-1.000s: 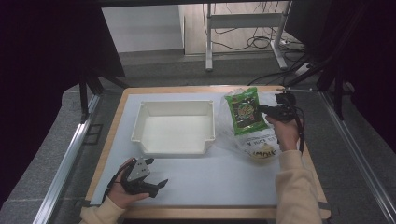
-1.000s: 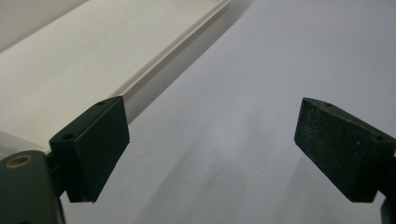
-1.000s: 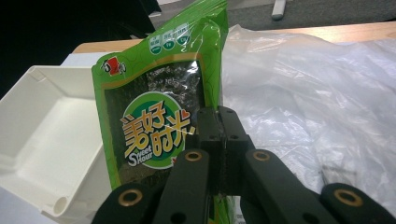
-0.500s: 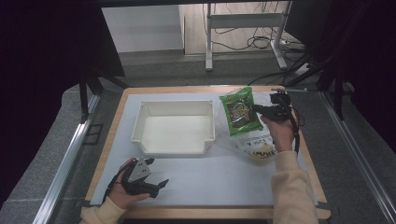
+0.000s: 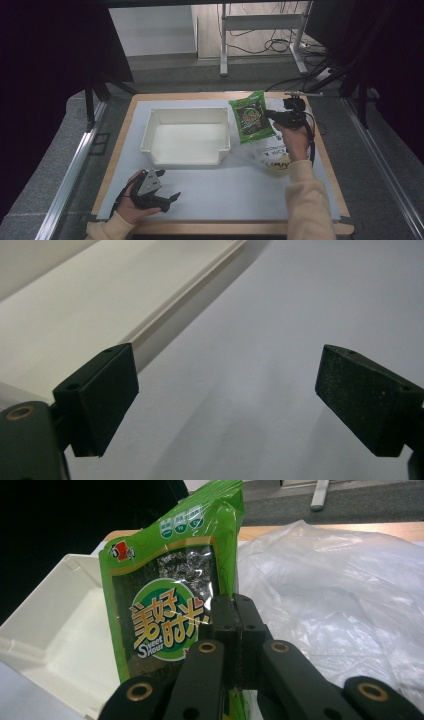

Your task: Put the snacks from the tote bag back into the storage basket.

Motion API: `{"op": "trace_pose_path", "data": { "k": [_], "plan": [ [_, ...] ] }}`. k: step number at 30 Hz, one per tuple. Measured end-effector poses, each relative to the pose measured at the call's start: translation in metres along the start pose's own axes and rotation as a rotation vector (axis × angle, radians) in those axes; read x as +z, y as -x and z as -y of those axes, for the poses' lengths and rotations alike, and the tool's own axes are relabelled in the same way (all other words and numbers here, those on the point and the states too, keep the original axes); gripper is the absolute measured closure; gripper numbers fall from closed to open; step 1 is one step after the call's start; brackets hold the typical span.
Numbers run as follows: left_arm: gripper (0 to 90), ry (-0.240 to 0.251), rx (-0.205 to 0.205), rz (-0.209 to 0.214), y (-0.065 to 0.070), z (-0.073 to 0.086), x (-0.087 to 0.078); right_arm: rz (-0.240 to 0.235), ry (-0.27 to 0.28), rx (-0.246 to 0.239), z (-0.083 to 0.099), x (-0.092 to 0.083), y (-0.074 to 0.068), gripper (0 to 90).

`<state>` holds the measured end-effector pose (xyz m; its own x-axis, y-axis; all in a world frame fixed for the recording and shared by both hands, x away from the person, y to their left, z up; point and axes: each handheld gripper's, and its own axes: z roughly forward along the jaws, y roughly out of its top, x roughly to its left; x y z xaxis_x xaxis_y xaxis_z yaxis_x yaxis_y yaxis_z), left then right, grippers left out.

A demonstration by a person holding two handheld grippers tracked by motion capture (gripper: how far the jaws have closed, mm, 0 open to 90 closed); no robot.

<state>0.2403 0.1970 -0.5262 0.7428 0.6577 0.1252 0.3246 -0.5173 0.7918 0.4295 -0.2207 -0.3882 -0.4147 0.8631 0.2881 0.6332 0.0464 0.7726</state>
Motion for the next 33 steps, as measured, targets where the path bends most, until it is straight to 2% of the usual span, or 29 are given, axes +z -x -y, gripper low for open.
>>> {"op": "trace_pose_path", "data": {
  "k": [7, 15, 33],
  "plan": [
    [10.1, -0.008, 0.003, 0.0, 0.001, 0.001, 0.002, -0.018, 0.018, -0.009, -0.006, 0.0, -0.009, 90.0],
    [10.0, -0.007, 0.008, -0.002, 0.001, 0.001, 0.001, -0.033, 0.011, -0.023, -0.011, 0.0, -0.022, 90.0],
    [10.0, -0.015, 0.011, 0.001, 0.003, 0.001, 0.003, -0.08, 0.005, -0.036, -0.014, 0.02, -0.047, 90.0]
  ]
}}
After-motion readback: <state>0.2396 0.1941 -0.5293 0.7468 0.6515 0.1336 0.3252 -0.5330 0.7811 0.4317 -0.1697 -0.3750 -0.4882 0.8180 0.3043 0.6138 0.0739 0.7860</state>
